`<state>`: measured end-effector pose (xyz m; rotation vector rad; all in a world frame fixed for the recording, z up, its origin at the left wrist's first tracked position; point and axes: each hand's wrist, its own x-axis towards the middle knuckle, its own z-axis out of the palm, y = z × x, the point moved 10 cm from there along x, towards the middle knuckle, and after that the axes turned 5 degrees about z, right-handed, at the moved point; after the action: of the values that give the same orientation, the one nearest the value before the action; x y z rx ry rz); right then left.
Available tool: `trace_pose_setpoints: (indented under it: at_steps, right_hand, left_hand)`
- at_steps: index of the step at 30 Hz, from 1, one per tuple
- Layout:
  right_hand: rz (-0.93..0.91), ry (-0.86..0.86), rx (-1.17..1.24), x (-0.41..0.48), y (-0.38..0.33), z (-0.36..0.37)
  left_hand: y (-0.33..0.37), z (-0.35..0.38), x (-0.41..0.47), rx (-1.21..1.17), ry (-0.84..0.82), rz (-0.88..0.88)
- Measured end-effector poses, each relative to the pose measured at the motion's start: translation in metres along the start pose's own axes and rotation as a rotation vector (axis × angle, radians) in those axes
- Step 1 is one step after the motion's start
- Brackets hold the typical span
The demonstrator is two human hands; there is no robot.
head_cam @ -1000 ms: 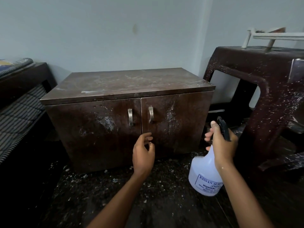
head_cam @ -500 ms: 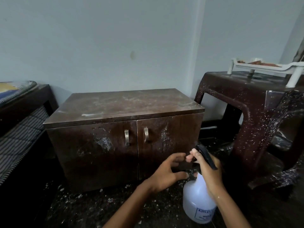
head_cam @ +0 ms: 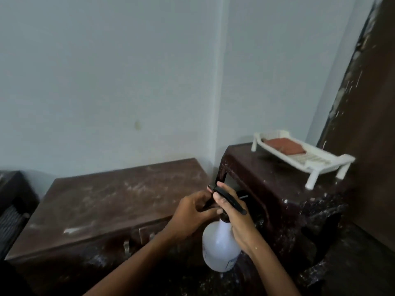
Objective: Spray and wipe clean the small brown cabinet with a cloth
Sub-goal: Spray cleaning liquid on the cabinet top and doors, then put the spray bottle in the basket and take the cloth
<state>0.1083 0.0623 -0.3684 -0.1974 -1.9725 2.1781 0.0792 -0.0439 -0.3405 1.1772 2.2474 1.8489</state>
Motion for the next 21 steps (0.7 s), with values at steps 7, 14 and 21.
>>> trace_pose_setpoints:
  at_steps: [7, 14, 21]
  right_hand:
    - [0.000, -0.088, 0.044, 0.051, -0.187, 0.004]
    - [-0.019, -0.149, -0.007, 0.080, -0.388, 0.008]
    - [0.050, -0.066, -0.174, 0.090, -0.505, -0.036]
  left_hand:
    - [0.144, -0.058, 0.131, -0.007, -0.042, 0.011]
    - [0.290, -0.105, 0.252, -0.051, -0.096, -0.050]
    - [0.361, -0.116, 0.312, -0.079, -0.153, -0.178]
